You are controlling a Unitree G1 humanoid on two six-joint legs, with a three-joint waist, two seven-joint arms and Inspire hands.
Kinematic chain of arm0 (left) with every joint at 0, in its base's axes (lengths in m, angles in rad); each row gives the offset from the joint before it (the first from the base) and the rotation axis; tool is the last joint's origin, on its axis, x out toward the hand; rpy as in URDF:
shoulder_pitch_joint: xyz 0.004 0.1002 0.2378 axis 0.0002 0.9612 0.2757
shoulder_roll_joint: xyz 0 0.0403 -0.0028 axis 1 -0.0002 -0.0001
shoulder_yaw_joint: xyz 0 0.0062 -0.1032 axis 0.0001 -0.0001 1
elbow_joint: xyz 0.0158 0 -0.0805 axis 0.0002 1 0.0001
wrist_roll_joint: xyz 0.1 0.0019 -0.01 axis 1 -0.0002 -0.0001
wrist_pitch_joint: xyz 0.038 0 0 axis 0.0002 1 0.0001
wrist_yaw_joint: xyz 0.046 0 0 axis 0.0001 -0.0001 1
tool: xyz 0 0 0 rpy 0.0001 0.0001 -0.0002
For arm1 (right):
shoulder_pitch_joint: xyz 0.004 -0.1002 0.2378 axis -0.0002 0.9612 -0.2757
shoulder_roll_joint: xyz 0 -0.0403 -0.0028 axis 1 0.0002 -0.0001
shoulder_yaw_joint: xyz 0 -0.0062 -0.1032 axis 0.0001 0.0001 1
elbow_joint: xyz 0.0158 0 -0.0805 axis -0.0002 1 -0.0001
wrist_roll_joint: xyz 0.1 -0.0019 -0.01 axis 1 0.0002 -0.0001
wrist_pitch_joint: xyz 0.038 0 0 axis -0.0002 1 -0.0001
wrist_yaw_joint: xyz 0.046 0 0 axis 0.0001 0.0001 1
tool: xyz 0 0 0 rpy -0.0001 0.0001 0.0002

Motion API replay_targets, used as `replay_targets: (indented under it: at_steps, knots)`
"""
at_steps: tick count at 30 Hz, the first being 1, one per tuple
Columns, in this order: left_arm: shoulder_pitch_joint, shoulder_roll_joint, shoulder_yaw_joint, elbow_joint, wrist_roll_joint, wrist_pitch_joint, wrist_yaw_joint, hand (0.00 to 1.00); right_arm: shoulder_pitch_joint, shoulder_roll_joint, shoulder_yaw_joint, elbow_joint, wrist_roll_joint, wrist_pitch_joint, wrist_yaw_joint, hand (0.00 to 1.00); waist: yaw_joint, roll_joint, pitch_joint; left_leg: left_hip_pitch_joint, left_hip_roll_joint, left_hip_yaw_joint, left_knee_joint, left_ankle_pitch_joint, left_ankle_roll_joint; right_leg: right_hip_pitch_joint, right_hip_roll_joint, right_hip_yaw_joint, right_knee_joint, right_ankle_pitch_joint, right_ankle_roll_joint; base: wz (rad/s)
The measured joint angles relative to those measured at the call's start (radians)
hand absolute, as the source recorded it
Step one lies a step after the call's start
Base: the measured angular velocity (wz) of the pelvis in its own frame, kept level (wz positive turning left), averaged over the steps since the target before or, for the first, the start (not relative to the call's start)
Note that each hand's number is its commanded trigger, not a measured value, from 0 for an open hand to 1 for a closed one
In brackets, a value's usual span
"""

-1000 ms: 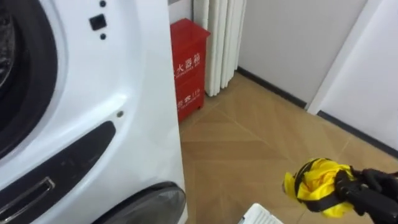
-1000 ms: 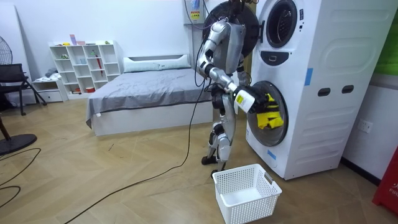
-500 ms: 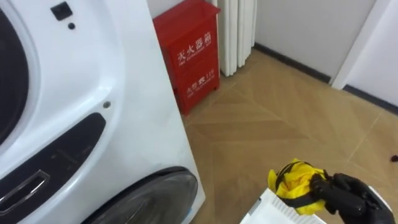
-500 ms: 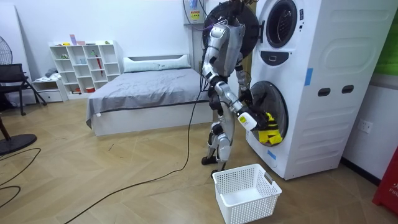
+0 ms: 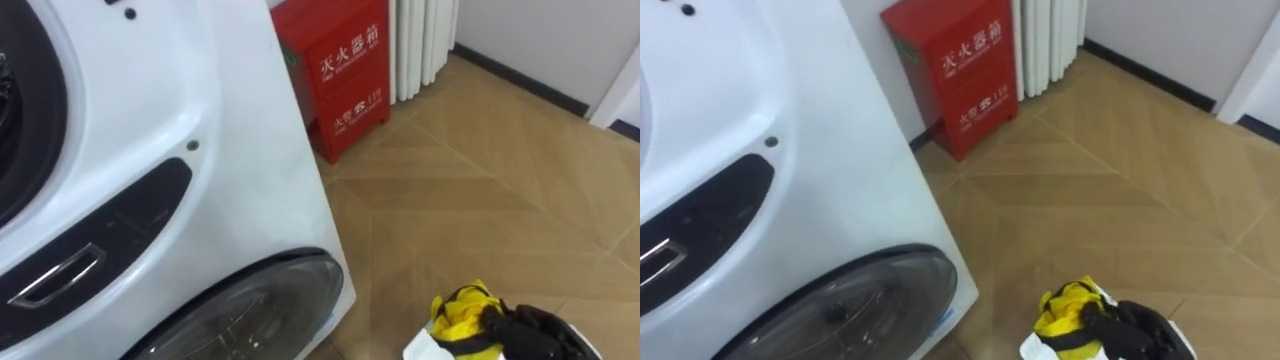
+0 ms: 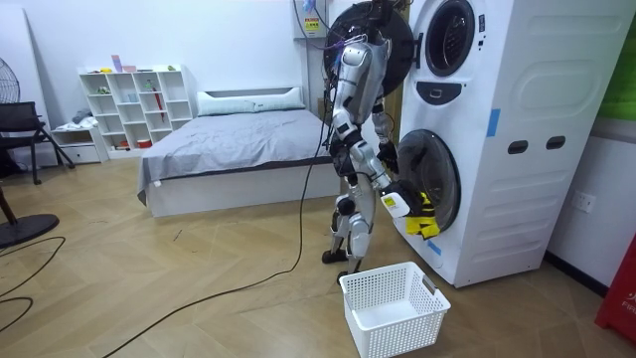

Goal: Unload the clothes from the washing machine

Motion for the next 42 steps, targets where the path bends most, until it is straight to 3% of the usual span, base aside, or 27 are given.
replay_targets:
  at_steps: [1, 2, 7, 12, 23, 42]
  knots:
    - [0.002, -0.004, -0.001, 0.004, 0.000, 0.000, 0.001, 0.00, -0.001, 0.001, 0.003, 0.015, -0.001, -0.001, 0.000, 0.08, 0.000, 0.003, 0.0004, 0.000, -0.001, -0.002, 0.000, 0.000, 0.000, 0.001, -0.002, -0.002, -0.001, -0.001, 0.001, 0.04]
    - [0.002, -0.006, -0.009, 0.006, -0.001, 0.000, 0.001, 0.00, -0.001, 0.002, 0.005, 0.028, -0.002, -0.002, 0.000, 0.00, 0.000, 0.006, 0.0010, 0.000, -0.002, 0.001, -0.001, 0.000, 0.000, 0.000, -0.003, -0.003, 0.002, -0.004, 0.002, 0.00]
    - [-0.006, -0.007, -0.021, 0.011, 0.000, -0.002, 0.001, 0.00, 0.002, 0.012, 0.009, 0.040, -0.001, -0.005, 0.000, 0.00, -0.004, 0.011, 0.0006, 0.001, -0.009, 0.001, -0.002, 0.001, 0.001, -0.007, -0.012, -0.002, 0.021, -0.021, 0.006, 0.02]
    - [-0.010, -0.007, -0.021, 0.015, 0.000, -0.002, 0.001, 0.00, 0.015, 0.017, 0.014, 0.044, -0.001, -0.032, 0.000, 0.00, -0.003, 0.011, 0.0008, 0.001, -0.009, -0.001, -0.004, 0.001, 0.001, -0.007, -0.014, 0.000, 0.019, -0.023, 0.008, 0.00]
    - [-0.013, -0.007, -0.022, 0.012, -0.002, -0.023, -0.001, 0.00, 0.032, 0.016, 0.013, 0.046, 0.000, -0.046, 0.022, 0.00, -0.008, 0.008, 0.0022, 0.002, -0.011, 0.000, -0.011, 0.001, 0.001, -0.007, -0.014, 0.002, 0.017, -0.025, 0.012, -0.01]
    - [-0.009, -0.006, -0.019, 0.016, -0.001, -0.022, 0.001, 0.00, 0.031, 0.019, -0.011, 0.023, -0.007, -0.055, 0.043, 0.00, -0.014, 0.014, -0.0003, 0.013, -0.011, 0.003, -0.013, 0.001, 0.001, 0.002, -0.013, 0.005, 0.016, -0.025, 0.012, 0.00]
